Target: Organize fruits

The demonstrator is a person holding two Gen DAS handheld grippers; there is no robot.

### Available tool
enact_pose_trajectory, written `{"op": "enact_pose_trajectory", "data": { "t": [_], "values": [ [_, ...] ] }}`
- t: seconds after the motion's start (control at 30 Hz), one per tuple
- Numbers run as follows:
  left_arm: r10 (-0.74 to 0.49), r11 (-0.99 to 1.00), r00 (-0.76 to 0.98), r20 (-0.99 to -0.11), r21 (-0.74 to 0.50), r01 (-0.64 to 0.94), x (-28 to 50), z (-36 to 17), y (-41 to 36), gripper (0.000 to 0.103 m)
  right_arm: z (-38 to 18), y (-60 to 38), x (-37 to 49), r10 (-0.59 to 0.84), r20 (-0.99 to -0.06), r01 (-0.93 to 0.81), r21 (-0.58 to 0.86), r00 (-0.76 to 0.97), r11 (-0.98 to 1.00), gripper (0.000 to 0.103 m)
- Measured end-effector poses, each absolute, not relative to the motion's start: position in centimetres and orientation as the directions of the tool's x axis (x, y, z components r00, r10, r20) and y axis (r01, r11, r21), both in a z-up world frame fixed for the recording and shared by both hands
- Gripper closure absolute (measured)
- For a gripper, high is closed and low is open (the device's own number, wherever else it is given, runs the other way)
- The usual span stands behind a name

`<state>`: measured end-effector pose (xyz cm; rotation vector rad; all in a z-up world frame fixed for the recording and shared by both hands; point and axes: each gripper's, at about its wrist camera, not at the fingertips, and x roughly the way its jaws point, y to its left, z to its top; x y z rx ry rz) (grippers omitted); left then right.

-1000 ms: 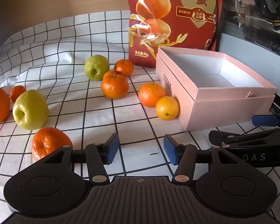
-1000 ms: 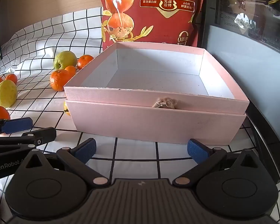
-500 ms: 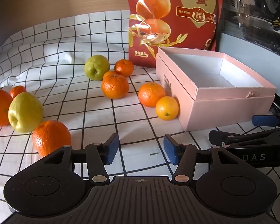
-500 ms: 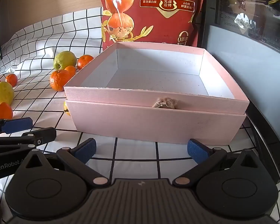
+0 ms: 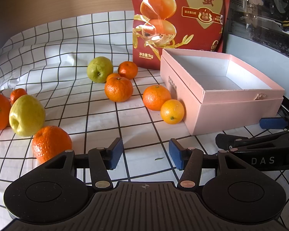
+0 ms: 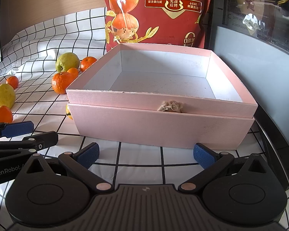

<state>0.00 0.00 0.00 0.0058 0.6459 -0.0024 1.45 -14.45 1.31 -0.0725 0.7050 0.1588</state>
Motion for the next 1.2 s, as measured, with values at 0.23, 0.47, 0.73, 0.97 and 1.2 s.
{"op": "enact_pose_trajectory", "data": {
  "t": [0.23, 0.47, 0.73, 0.97, 1.2],
  "values": [
    [0.000, 1.000, 0.799, -0.602, 0.005, 0.004, 0.00, 0.00, 0.00, 0.044, 1.43, -14.70, 1.56, 0.122, -0.651, -0.172, -0.012, 0.749, 0.985, 0.000],
    [0.000, 1.000, 0.799, -0.602, 0.005, 0.004, 0.00, 0.00, 0.00, 0.044, 1.43, -14.71, 1.57, 0.123, -0.651, -0.171, -0.012, 0.749, 0.985, 0.000],
    [0.000, 1.000, 0.799, -0.602, 0.005, 0.004, 0.00, 0.00, 0.00, 0.044, 1.41, -14.68, 1.56, 0.123, -0.651, -0.172, -0.012, 0.749, 0.985, 0.000],
    [0.000, 1.000, 0.799, -0.602, 0.005, 0.004, 0.00, 0.00, 0.00, 0.044, 1.43, -14.68, 1.55, 0.123, -0.651, -0.172, -0.012, 0.749, 0.985, 0.000],
    [0.001, 1.000, 0.799, -0.602, 0.007, 0.004, 0.01, -0.02, 0.11, 0.044, 1.42, -14.65, 1.54, 0.122, -0.651, -0.172, -0.012, 0.749, 0.985, 0.000]
  ]
}}
